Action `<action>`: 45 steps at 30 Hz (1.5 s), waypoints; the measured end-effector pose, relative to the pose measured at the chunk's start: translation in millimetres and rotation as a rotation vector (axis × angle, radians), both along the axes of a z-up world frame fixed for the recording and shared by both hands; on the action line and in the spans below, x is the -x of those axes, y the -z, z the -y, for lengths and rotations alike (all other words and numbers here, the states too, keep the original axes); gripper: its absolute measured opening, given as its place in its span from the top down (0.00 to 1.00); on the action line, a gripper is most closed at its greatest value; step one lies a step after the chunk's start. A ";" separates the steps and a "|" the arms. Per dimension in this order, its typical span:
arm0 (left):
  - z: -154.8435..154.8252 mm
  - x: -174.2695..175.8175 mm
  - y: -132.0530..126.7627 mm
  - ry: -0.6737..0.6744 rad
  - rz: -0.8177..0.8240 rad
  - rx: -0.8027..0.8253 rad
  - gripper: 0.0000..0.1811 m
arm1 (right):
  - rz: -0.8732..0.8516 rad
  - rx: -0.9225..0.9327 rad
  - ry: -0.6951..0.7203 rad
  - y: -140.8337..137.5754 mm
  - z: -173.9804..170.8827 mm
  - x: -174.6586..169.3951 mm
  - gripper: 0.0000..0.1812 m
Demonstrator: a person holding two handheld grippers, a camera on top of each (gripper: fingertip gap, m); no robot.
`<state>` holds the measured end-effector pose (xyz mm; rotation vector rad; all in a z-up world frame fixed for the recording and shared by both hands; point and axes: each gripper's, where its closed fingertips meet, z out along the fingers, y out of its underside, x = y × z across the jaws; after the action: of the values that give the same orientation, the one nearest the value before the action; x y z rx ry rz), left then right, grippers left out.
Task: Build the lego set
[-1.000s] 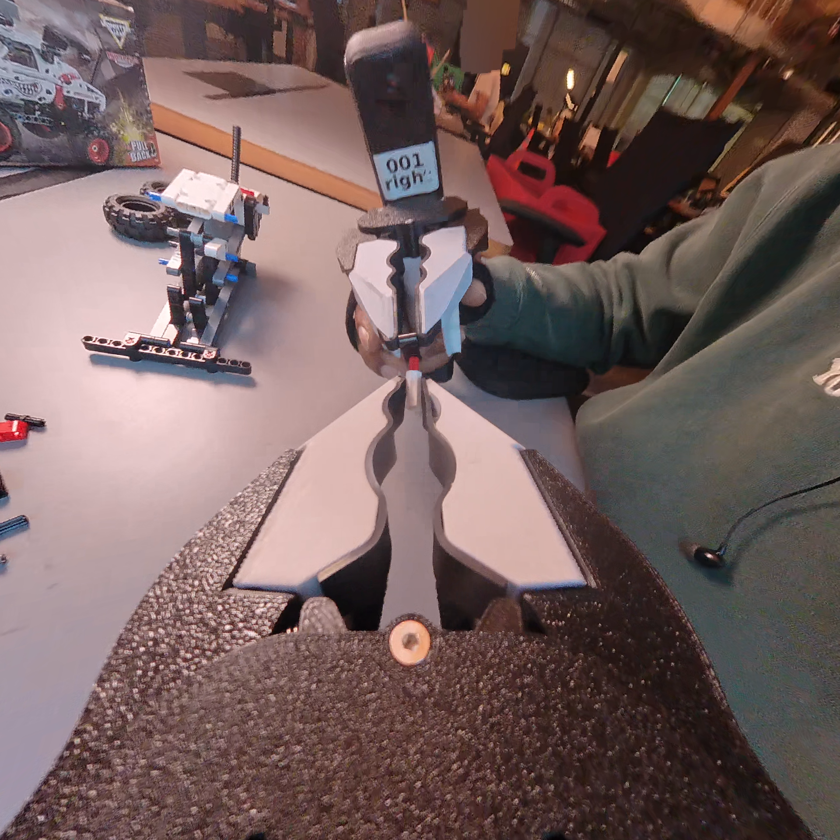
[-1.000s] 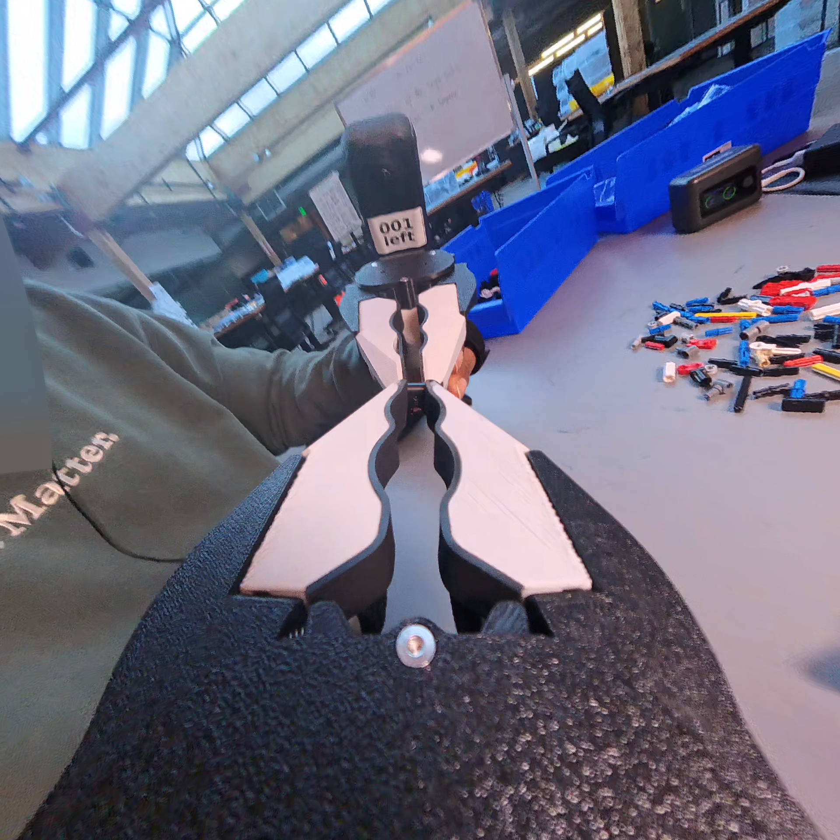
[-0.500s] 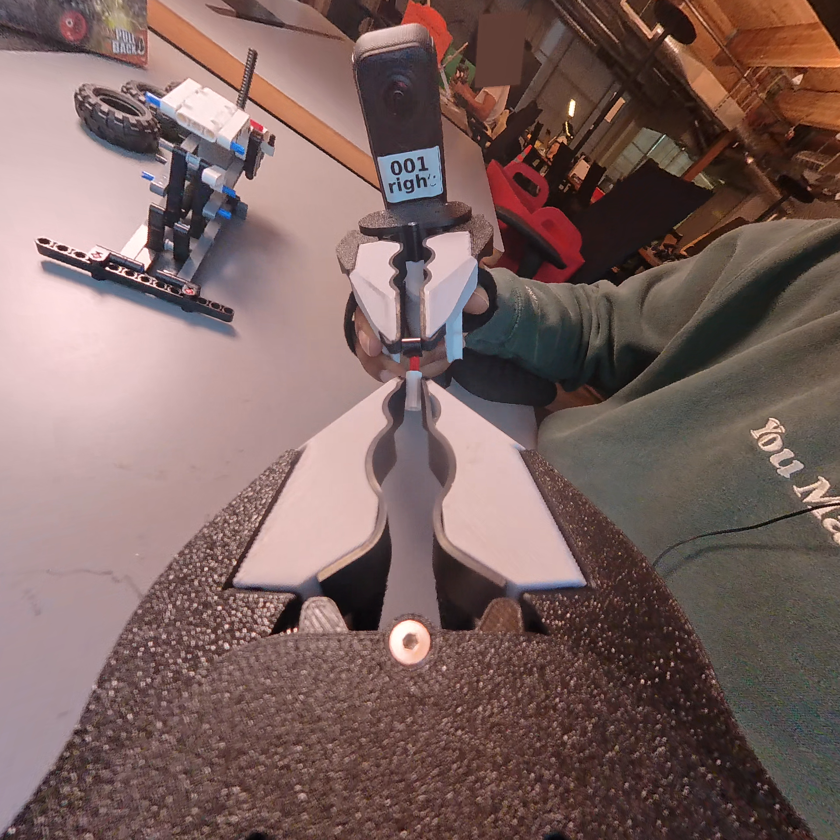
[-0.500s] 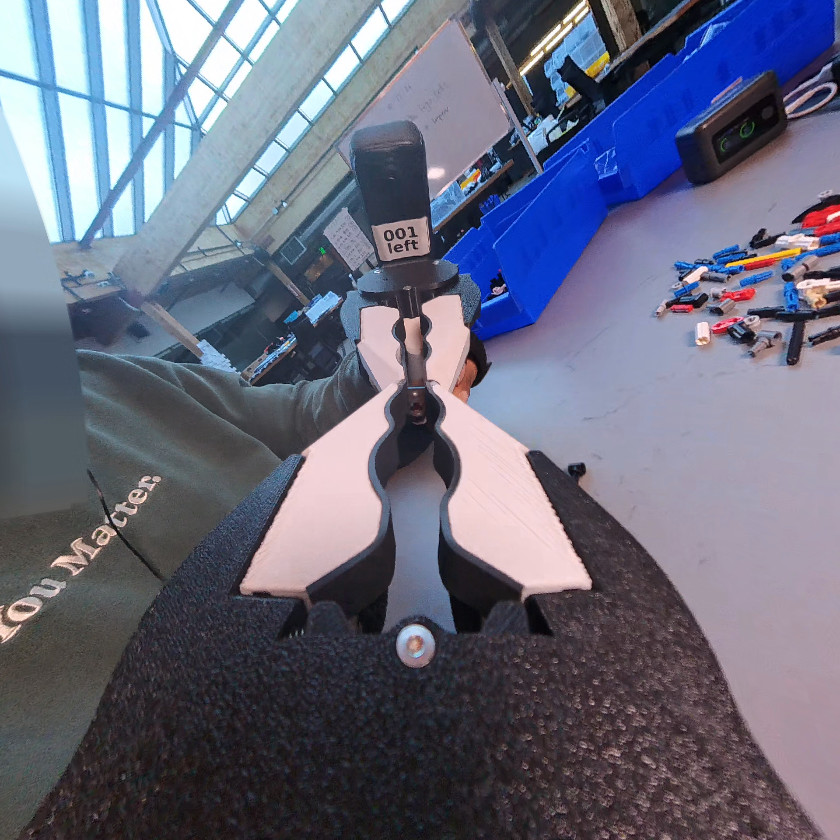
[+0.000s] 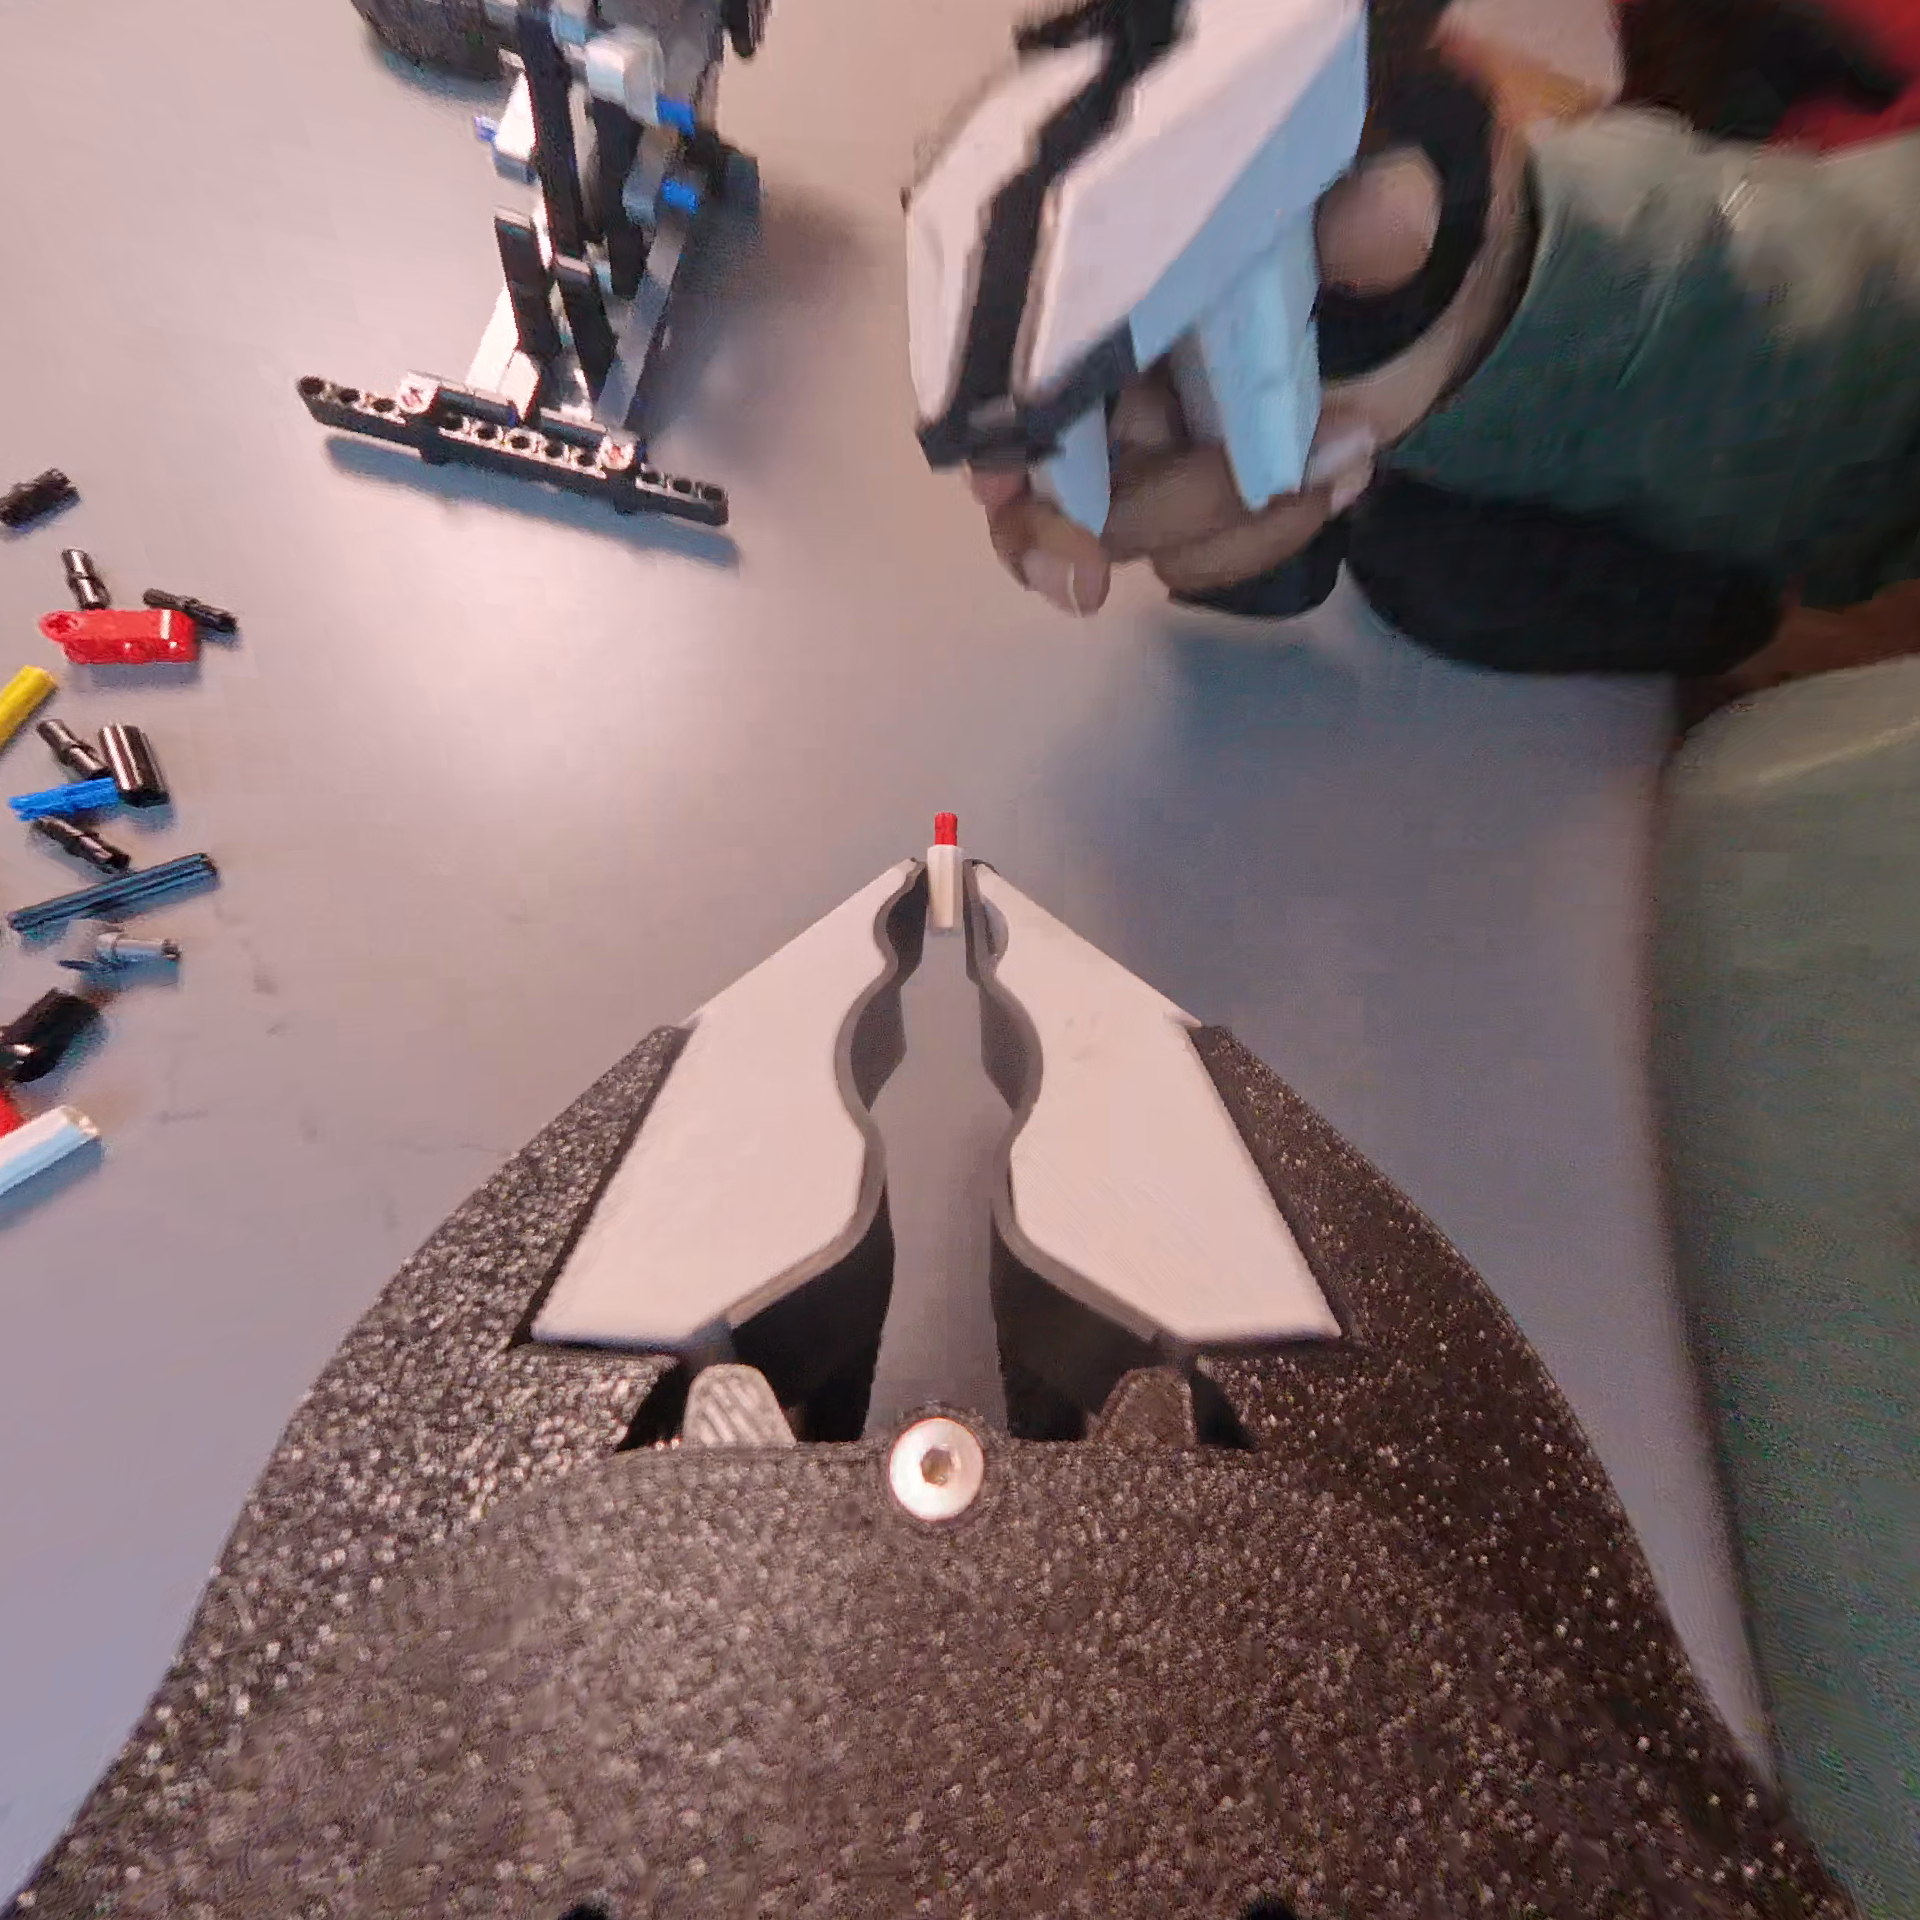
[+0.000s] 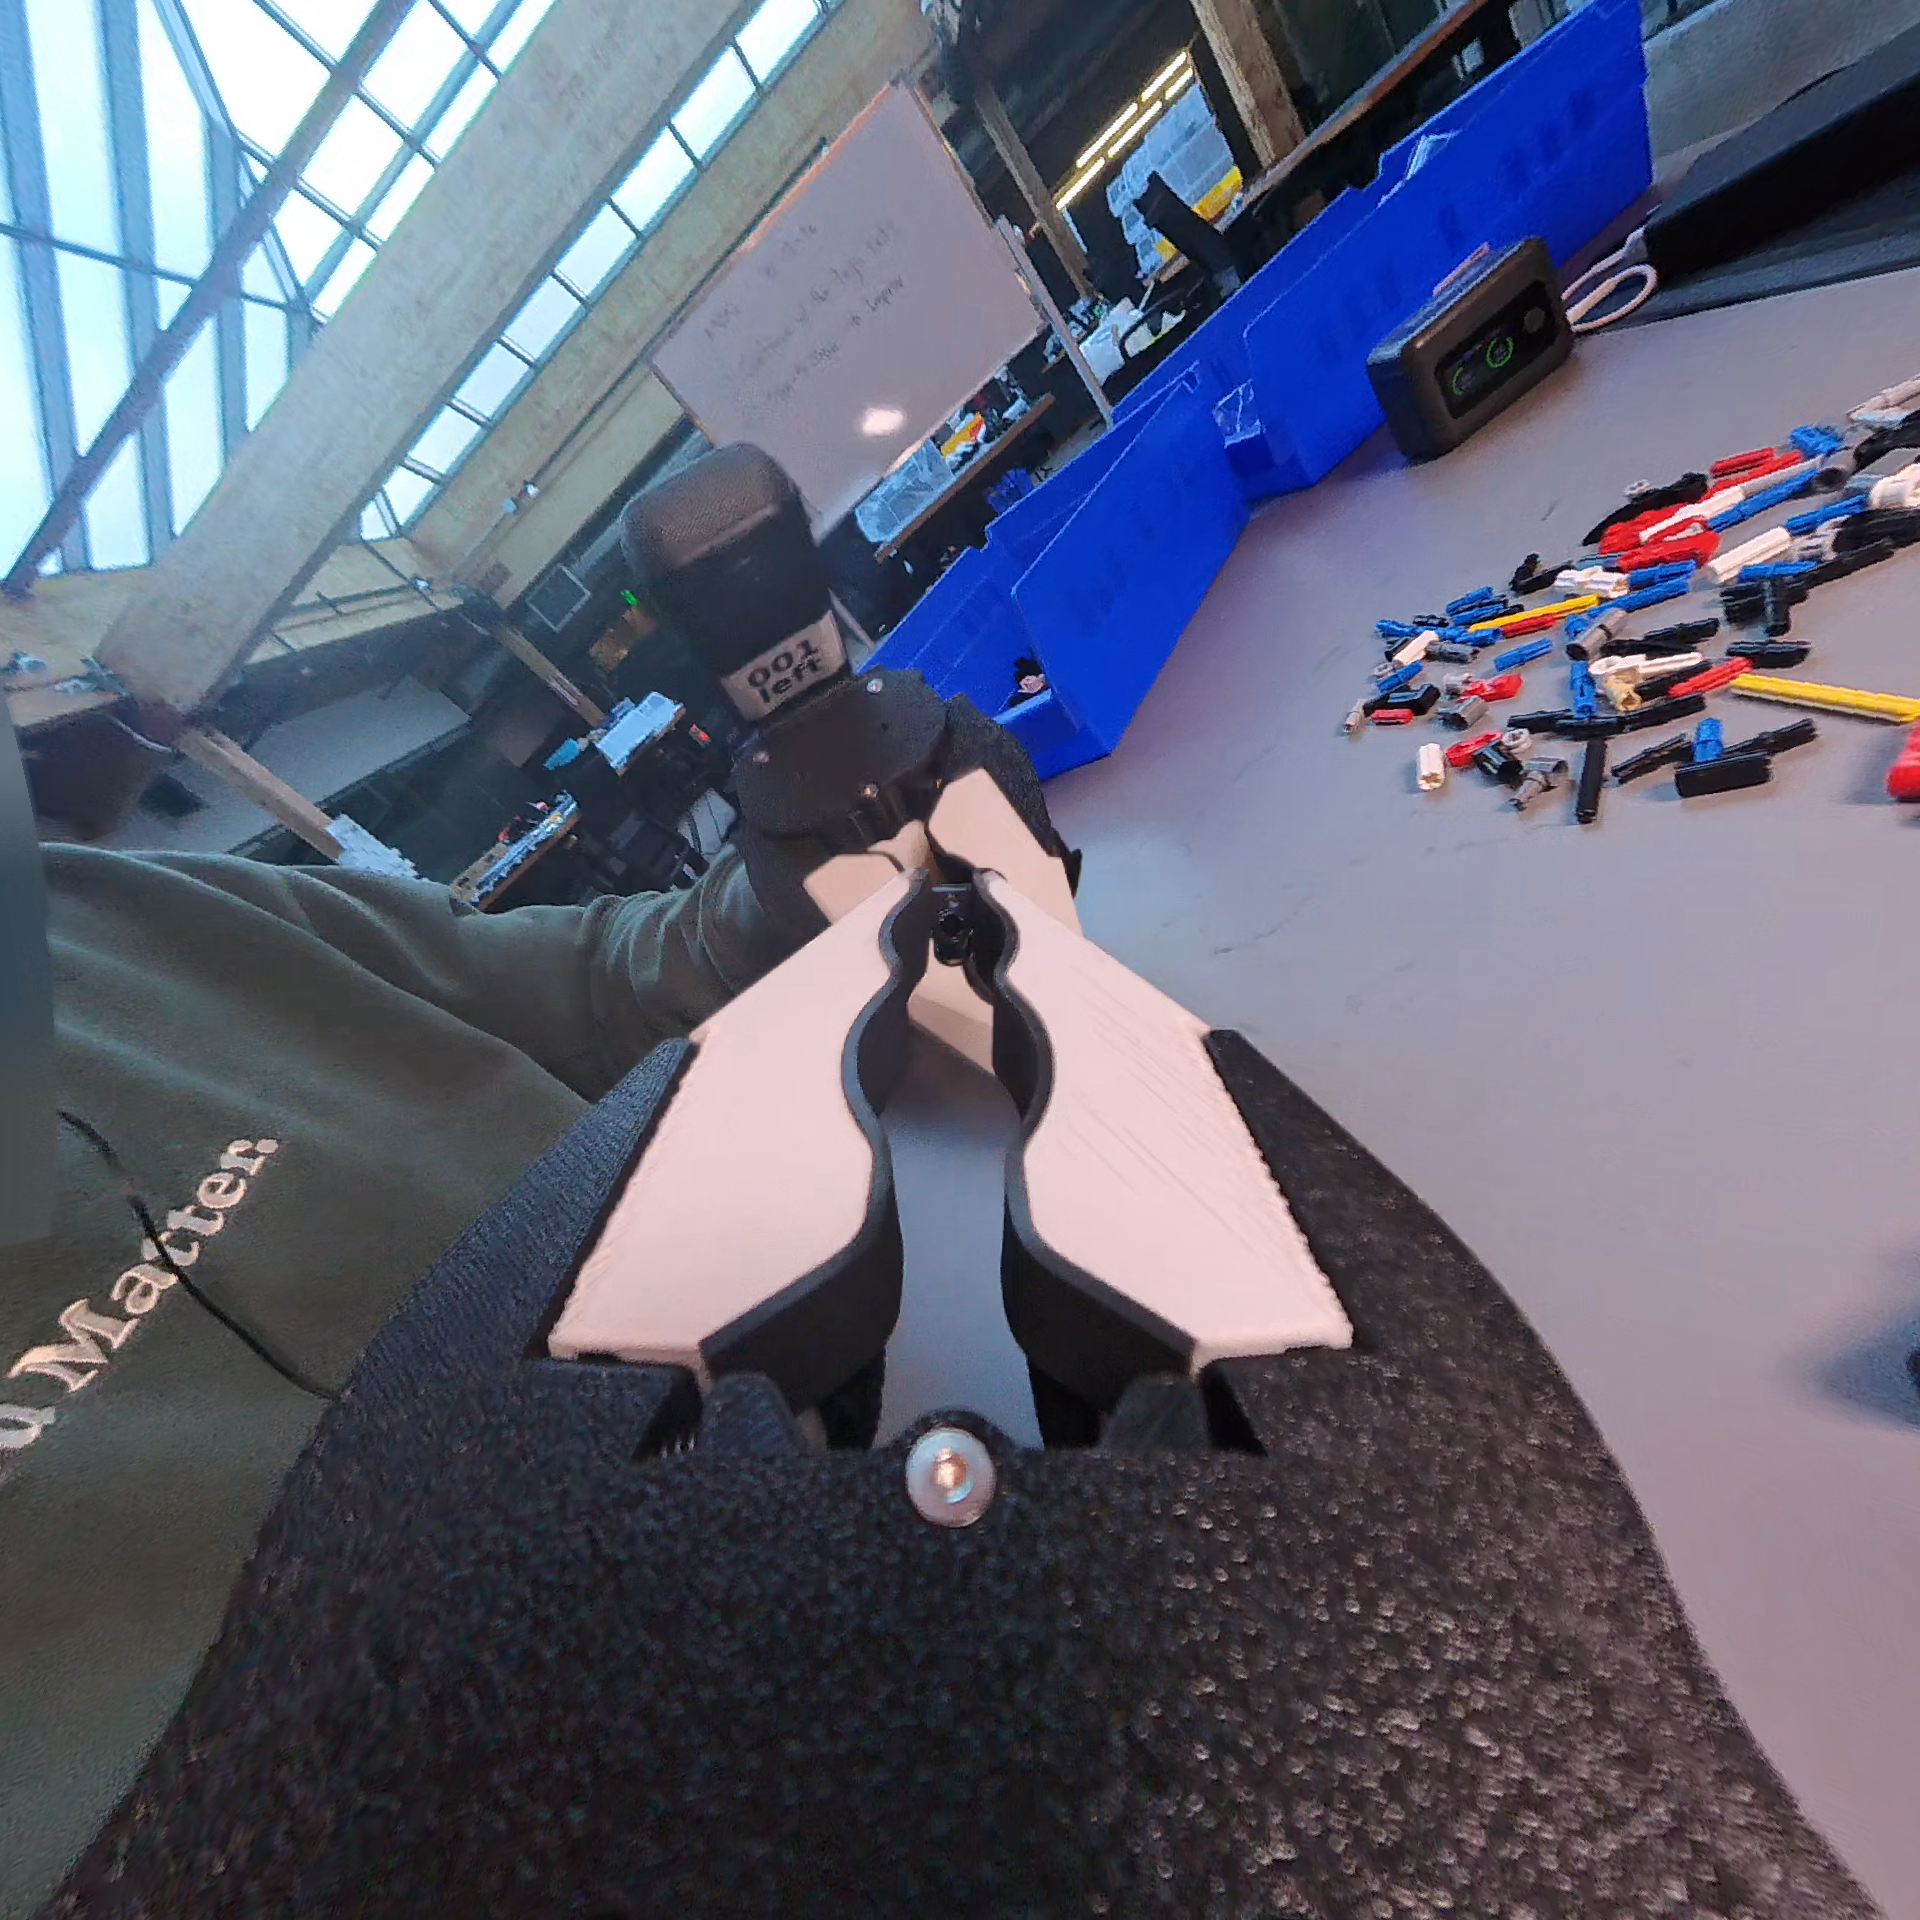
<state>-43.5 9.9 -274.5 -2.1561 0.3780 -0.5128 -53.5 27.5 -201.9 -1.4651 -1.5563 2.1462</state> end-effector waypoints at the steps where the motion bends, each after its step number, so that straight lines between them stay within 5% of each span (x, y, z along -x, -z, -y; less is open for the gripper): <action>1: -0.1 -0.9 8.0 0.008 -0.063 0.015 0.97 | -0.007 0.013 0.001 -2.2 -1.4 -1.0 0.96; 7: 2.1 -3.8 36.4 0.034 -0.143 0.110 0.92 | -0.058 0.094 -0.023 -15.8 4.5 -4.7 0.96; 9: -1.8 -9.3 16.5 0.028 -0.028 0.048 0.86 | -0.084 0.133 -0.020 -21.8 6.2 -5.0 0.96; 13: -7.0 -17.3 -63.4 0.019 0.340 -0.199 0.87 | -0.133 0.232 0.009 -31.3 9.8 -1.8 0.96; 17: -8.3 -7.1 -88.0 -0.038 0.447 -0.299 0.91 | -0.155 0.241 0.012 -32.9 18.6 0.8 0.96; 37: -4.4 1.0 -99.5 -0.037 0.643 -0.312 0.96 | -0.247 0.095 0.152 -33.4 17.8 7.9 0.96; 41: 5.6 -3.3 -102.2 0.060 0.701 -0.281 0.96 | -0.309 -0.087 0.042 -36.7 28.1 -4.0 0.90; 45: 19.2 -12.3 -96.2 0.183 0.724 -0.198 0.96 | -0.430 -0.541 -0.032 -25.7 32.2 -20.9 0.87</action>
<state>-31.2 -9.3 -178.4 -1.6148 0.2041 -1.2469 -32.6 -4.7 -176.3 -0.7581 -1.7873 1.6971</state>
